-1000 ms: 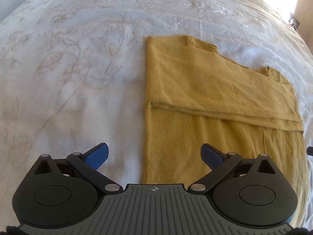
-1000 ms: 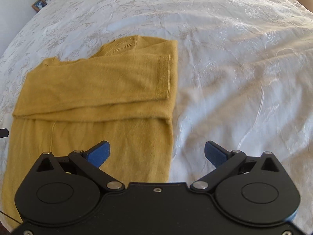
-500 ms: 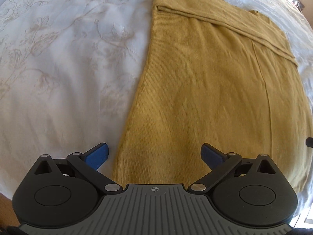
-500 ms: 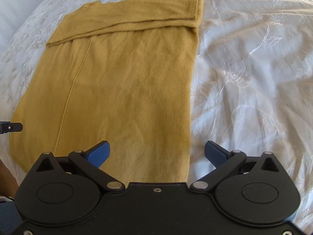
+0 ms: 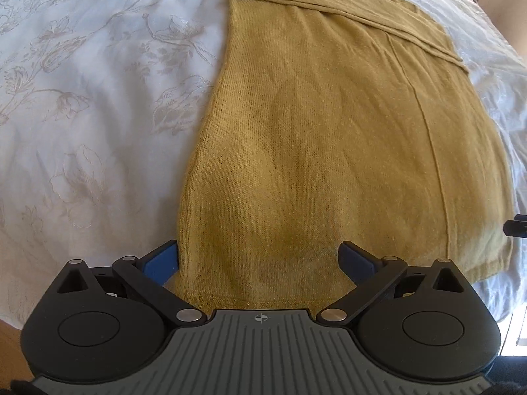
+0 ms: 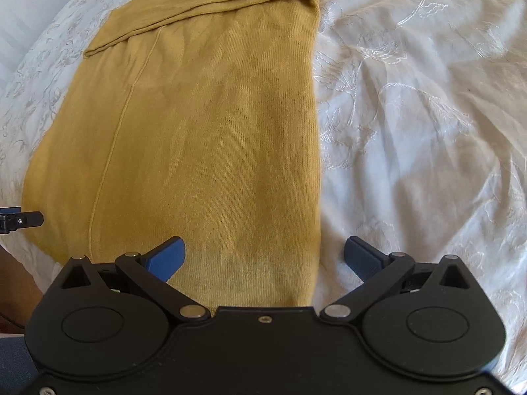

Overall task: Fold small clothes
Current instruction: 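Position both open grippers at the ribbed hem of the sweater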

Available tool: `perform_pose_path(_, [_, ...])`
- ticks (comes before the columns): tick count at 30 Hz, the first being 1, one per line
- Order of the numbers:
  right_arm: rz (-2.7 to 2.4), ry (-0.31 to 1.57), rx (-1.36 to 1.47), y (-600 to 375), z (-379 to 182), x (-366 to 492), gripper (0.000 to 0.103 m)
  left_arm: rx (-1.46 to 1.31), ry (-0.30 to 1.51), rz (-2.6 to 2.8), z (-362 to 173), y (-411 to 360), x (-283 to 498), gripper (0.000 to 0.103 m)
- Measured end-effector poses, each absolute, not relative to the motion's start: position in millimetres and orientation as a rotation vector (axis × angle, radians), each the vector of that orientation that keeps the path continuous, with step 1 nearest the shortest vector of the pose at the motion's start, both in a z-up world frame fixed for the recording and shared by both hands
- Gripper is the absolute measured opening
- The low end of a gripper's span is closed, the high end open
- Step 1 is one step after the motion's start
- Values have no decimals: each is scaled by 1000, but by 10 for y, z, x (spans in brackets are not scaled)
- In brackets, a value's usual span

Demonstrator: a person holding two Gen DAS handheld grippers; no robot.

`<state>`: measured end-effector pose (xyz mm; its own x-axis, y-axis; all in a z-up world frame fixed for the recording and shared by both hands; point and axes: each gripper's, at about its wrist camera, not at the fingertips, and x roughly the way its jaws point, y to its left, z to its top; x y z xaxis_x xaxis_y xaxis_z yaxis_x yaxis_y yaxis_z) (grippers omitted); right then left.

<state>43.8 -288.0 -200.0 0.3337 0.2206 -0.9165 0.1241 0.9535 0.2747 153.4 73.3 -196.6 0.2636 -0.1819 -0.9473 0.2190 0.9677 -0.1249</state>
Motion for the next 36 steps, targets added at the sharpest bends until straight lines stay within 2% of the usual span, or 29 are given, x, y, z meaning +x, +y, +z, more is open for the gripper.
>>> perform_pose_path(11, [-49,1175,385,-2751,-1845,-15,102,42,1202,-337,-1892,1072,1189,102])
perform_pose_path(21, [-97,1129,371,-2538,-1737,-246,102,50,1176,-425,-2034,1027,1211,102])
perform_pose_path(36, [-115,1109,423,-2615,-1936,-199,102,71,1205,-372,-2284,920,1276,103])
